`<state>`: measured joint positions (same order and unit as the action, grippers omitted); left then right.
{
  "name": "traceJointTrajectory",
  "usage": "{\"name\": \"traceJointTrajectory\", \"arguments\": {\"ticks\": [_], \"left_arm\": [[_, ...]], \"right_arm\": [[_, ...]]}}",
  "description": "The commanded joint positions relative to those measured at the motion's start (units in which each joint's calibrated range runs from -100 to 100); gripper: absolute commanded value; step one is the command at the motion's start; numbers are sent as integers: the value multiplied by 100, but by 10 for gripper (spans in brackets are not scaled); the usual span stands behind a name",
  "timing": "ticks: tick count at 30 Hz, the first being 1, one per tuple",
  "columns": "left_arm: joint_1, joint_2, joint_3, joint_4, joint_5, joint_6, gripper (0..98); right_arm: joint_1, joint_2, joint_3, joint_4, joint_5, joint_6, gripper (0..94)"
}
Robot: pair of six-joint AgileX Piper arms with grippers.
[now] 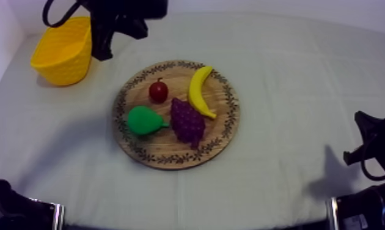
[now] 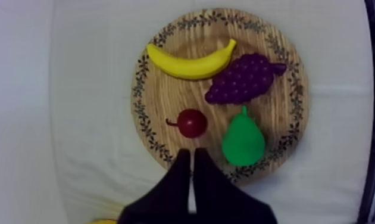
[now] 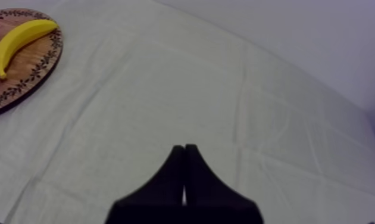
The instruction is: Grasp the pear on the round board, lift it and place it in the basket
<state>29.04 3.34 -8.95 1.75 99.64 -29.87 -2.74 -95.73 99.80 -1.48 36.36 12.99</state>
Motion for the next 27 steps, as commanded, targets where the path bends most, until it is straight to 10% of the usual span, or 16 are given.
{"name": "traceJointTrajectory", "arguments": {"ticks": [1,27], "left_arm": [[2,46,40,15,7,-215,0],[-47,359,297,-70,-178,904,107]], "right_arm": [[-2,-3,-2,-1,2,-2,4],[-2,-3,-2,-1,2,2,4]]}}
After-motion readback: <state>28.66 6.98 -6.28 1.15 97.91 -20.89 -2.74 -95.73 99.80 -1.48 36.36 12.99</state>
